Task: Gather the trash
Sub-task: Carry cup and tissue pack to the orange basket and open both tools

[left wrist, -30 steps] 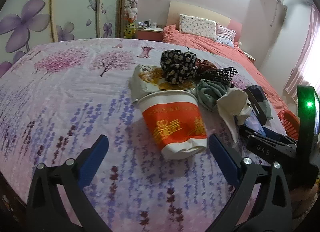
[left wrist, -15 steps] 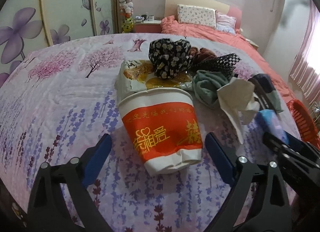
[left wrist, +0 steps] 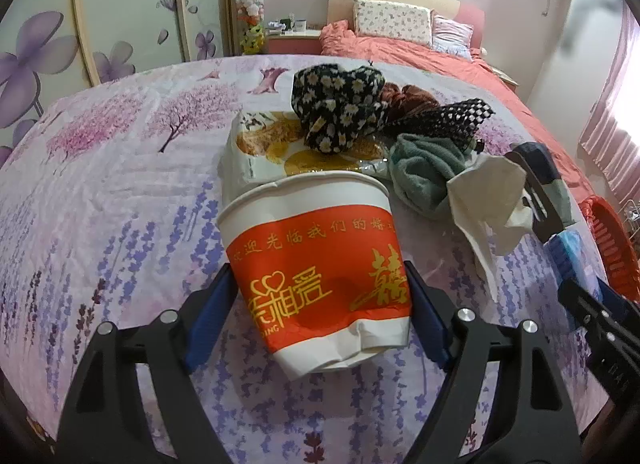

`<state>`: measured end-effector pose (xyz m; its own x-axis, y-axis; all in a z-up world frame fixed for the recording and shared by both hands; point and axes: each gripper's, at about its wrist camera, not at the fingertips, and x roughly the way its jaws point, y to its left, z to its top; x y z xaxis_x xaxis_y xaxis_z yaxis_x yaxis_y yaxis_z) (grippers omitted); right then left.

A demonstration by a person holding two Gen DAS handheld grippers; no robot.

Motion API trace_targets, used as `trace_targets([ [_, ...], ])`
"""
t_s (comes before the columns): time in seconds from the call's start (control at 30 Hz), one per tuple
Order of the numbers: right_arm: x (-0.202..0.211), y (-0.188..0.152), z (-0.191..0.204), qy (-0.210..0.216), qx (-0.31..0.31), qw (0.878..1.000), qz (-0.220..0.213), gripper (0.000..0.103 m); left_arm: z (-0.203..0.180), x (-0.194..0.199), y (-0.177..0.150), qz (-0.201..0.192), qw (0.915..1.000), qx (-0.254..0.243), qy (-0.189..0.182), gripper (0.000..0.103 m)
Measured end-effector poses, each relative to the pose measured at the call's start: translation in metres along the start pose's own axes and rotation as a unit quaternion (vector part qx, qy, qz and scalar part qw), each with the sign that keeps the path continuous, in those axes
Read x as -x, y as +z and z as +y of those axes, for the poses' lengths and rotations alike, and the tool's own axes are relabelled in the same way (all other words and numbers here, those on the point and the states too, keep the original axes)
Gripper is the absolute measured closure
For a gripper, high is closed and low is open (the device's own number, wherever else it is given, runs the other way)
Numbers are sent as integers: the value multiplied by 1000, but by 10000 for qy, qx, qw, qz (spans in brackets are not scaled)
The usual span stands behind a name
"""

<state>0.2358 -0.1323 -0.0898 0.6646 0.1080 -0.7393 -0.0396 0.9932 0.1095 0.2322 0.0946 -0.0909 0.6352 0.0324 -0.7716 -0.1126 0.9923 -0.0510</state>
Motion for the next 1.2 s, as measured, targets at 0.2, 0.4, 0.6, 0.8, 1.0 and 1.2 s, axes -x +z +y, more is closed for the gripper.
trace_targets([
  [0.2,15,2,-9,19,-93,9997,-208,49,-1,21,2,-261,9996,-68,-18,24],
  [0.4,39,6,-25,-18,-218,9983,-532,49,-10,47,13,-565,9981,-225,-133,24],
  [0.6,63,9,-46,-127,-395,9953,-873,49,-36,73,24,-732,9950,-388,-551,24],
  [0.8,83,9,-79,-424,-632,9905,-1146,49,-83,91,28,-796,9886,-756,-1033,24],
  [1.0,91,6,-132,-784,-1149,9820,-1277,49,-158,98,30,-816,9733,-1318,-1690,24],
  [1.2,92,2,-184,-987,-1717,9704,-1379,49,-243,89,23,-682,9504,-1882,-2381,24],
])
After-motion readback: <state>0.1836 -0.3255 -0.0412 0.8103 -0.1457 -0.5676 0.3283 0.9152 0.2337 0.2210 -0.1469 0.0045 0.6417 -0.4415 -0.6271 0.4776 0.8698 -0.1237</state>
